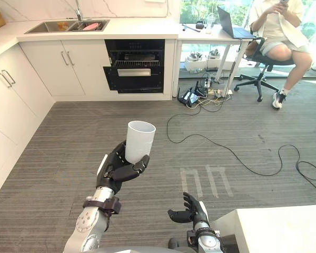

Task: Walk over to the sink, pick up the cup, carry it to the dishwasher, place the cup inside the dishwasher, then close the dishwasher door

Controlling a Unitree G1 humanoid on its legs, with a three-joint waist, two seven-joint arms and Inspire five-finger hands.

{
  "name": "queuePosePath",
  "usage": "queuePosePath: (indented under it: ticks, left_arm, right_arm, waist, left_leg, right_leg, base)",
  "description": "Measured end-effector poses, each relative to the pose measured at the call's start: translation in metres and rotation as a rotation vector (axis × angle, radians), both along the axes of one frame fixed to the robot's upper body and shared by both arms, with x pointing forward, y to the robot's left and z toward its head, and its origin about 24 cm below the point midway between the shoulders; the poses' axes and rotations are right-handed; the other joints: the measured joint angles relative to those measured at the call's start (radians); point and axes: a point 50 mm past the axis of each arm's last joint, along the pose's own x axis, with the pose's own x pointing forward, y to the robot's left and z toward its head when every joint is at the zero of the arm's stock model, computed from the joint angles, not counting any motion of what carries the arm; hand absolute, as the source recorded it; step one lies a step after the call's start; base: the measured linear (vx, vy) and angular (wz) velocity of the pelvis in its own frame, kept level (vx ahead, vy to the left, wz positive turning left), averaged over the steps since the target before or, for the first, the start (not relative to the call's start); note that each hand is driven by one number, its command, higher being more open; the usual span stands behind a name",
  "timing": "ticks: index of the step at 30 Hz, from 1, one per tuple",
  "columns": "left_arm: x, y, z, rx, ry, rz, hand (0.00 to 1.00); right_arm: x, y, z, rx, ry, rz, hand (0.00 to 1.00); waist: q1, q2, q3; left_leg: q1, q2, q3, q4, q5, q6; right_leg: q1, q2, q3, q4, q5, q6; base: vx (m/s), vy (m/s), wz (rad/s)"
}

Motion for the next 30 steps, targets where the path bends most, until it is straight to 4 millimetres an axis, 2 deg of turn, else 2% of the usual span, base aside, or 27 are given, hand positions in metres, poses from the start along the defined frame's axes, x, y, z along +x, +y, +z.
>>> queuePosePath:
  ticks: [2, 6, 8, 10, 12, 15, 18, 19, 20, 22, 23, 24, 25, 26, 27, 29, 30]
  left_arm:
    - [0.006, -0.005, -0.001, 0.015, -0.001, -0.013, 0.3]
    - [0.009, -0.012, -0.002, 0.003, 0.007, -0.017, 0.3]
    - [0.01, -0.012, -0.001, -0.001, 0.003, -0.013, 0.3]
    - [0.012, -0.009, 0.002, -0.003, -0.009, 0.002, 0.3]
    - [0.013, -0.007, 0.006, -0.01, -0.025, 0.016, 0.3]
    - [0.015, -0.005, 0.013, -0.016, -0.054, 0.032, 0.3]
    - [0.015, -0.005, 0.018, -0.026, -0.07, 0.044, 0.3]
    - [0.013, -0.006, 0.017, -0.028, -0.065, 0.04, 0.3]
    - [0.012, -0.007, 0.016, -0.031, -0.061, 0.037, 0.3]
    - [0.011, -0.01, 0.02, -0.029, -0.078, 0.017, 0.3]
    - [0.011, -0.009, 0.024, -0.026, -0.097, 0.012, 0.3]
    - [0.011, -0.009, 0.025, -0.021, -0.102, 0.011, 0.3]
    - [0.009, -0.009, 0.025, -0.012, -0.102, 0.005, 0.3]
    - [0.01, -0.008, 0.027, -0.011, -0.111, 0.011, 0.3]
    - [0.01, -0.007, 0.028, -0.011, -0.116, 0.013, 0.3]
    - [0.012, -0.01, 0.031, -0.013, -0.134, 0.001, 0.3]
    - [0.013, -0.011, 0.032, -0.015, -0.137, -0.003, 0.3]
  right_arm:
    - [0.005, -0.002, 0.005, -0.013, -0.03, -0.032, 0.9]
    - [0.011, -0.012, 0.01, -0.051, -0.063, -0.109, 0.9]
    - [0.014, -0.016, 0.013, -0.061, -0.079, -0.127, 0.9]
    - [0.025, -0.022, 0.02, -0.087, -0.119, -0.13, 0.9]
    - [0.032, -0.023, 0.024, -0.095, -0.144, -0.128, 0.9]
    - [0.044, -0.021, 0.032, -0.088, -0.193, -0.121, 0.9]
    - [0.051, -0.014, 0.038, -0.072, -0.23, -0.117, 0.9]
    - [0.051, -0.014, 0.039, -0.073, -0.232, -0.112, 0.9]
    - [0.052, -0.014, 0.039, -0.077, -0.234, -0.107, 0.9]
    - [0.058, -0.01, 0.042, -0.07, -0.251, -0.093, 0.9]
    - [0.061, -0.004, 0.043, -0.052, -0.259, -0.089, 0.9]
    - [0.062, -0.002, 0.043, -0.044, -0.26, -0.087, 0.9]
    - [0.06, 0.002, 0.042, -0.033, -0.257, -0.081, 0.9]
    - [0.063, 0.005, 0.046, -0.027, -0.277, -0.059, 0.9]
    - [0.064, 0.007, 0.049, -0.024, -0.293, -0.05, 0.9]
    - [0.071, 0.009, 0.061, -0.021, -0.354, -0.027, 0.9]
    - [0.072, 0.009, 0.063, -0.022, -0.364, -0.025, 0.9]
  waist:
    - [0.0, 0.003, 0.005]
    - [0.001, 0.009, 0.013]
    - [0.002, 0.014, 0.027]
    - [0.0, 0.028, 0.044]
    - [0.004, 0.033, 0.048]
    - [0.02, 0.033, 0.048]
    - [0.028, 0.025, 0.053]
    - [0.023, 0.019, 0.056]
    - [0.024, 0.014, 0.059]
    - [0.02, 0.016, 0.058]
    - [0.017, -0.008, 0.074]
    - [0.015, -0.013, 0.079]
    - [0.001, -0.016, 0.077]
    - [-0.002, -0.012, 0.077]
    - [-0.002, -0.012, 0.076]
    - [-0.012, 0.008, 0.087]
    - [-0.016, 0.006, 0.086]
  left_leg:
    - [-0.036, 0.014, -0.033, 0.051, -0.03, -0.02]
    - [-0.062, 0.024, -0.095, 0.086, -0.043, -0.024]
    - [-0.068, 0.039, -0.083, 0.1, -0.048, -0.031]
    - [-0.093, 0.098, 0.012, 0.146, -0.053, -0.042]
    - [-0.106, 0.122, 0.076, 0.171, -0.04, -0.048]
    - [-0.112, 0.102, 0.113, 0.174, -0.052, -0.036]
    - [-0.095, 0.066, 0.116, 0.22, -0.123, -0.014]
    - [-0.077, 0.042, 0.114, 0.243, -0.163, -0.003]
    - [-0.074, 0.034, 0.115, 0.257, -0.177, -0.006]
    - [-0.061, 0.006, 0.114, 0.274, -0.211, 0.01]
    - [-0.03, -0.014, 0.107, 0.253, -0.218, 0.018]
    - [-0.009, -0.017, 0.096, 0.238, -0.219, 0.018]
    - [0.027, -0.015, 0.068, 0.21, -0.221, 0.018]
    - [0.049, -0.006, 0.054, 0.186, -0.228, 0.013]
    - [0.062, -0.002, 0.047, 0.175, -0.229, 0.012]
    - [0.096, 0.032, -0.008, 0.13, -0.23, 0.008]
    - [0.102, 0.04, -0.017, 0.125, -0.23, 0.007]
  right_leg:
    - [0.007, 0.012, -0.035, 0.001, -0.012, -0.02]
    - [0.015, 0.018, -0.122, 0.034, -0.051, -0.038]
    - [0.017, 0.018, -0.148, 0.055, -0.072, -0.04]
    - [0.009, 0.012, -0.216, 0.105, -0.122, -0.041]
    - [-0.016, -0.005, -0.25, 0.167, -0.168, -0.032]
    - [-0.051, -0.045, -0.27, 0.253, -0.235, -0.01]
    - [-0.074, -0.109, -0.271, 0.409, -0.337, 0.032]
    - [-0.078, -0.153, -0.273, 0.509, -0.381, 0.047]
    - [-0.098, -0.174, -0.268, 0.572, -0.394, 0.053]
    - [-0.197, -0.24, -0.255, 0.807, -0.391, 0.042]
    - [-0.237, -0.257, -0.228, 0.915, -0.36, -0.002]
    - [-0.253, -0.257, -0.21, 0.96, -0.335, -0.034]
    - [-0.259, -0.234, -0.184, 0.968, -0.361, -0.027]
    - [-0.285, -0.188, -0.143, 0.943, -0.406, -0.013]
    - [-0.306, -0.164, -0.125, 0.929, -0.422, -0.015]
    - [-0.413, -0.073, -0.086, 0.829, -0.428, -0.01]
    - [-0.437, -0.055, -0.074, 0.779, -0.414, 0.003]
  base:
    - [-0.06, -0.069, 0.35]
    - [-0.01, -0.055, 0.61]
    - [0.01, -0.056, 0.66]
    - [0.05, -0.044, 0.8]
    - [0.09, 0.002, 0.56]
    - [0.13, 0.073, 0.34]
    - [0.2, 0.092, 0.13]
    - [0.18, 0.075, 0.09]
    - [0.18, 0.086, 0.05]
    - [0.26, 0.132, 0.1]
    - [0.33, 0.145, 0.22]
    - [0.37, 0.091, 0.37]
    - [0.32, 0.012, 0.45]
    - [0.32, -0.015, 0.43]
    - [0.33, -0.065, 0.35]
    - [0.35, -0.116, 0.53]
    - [0.36, -0.144, 0.81]
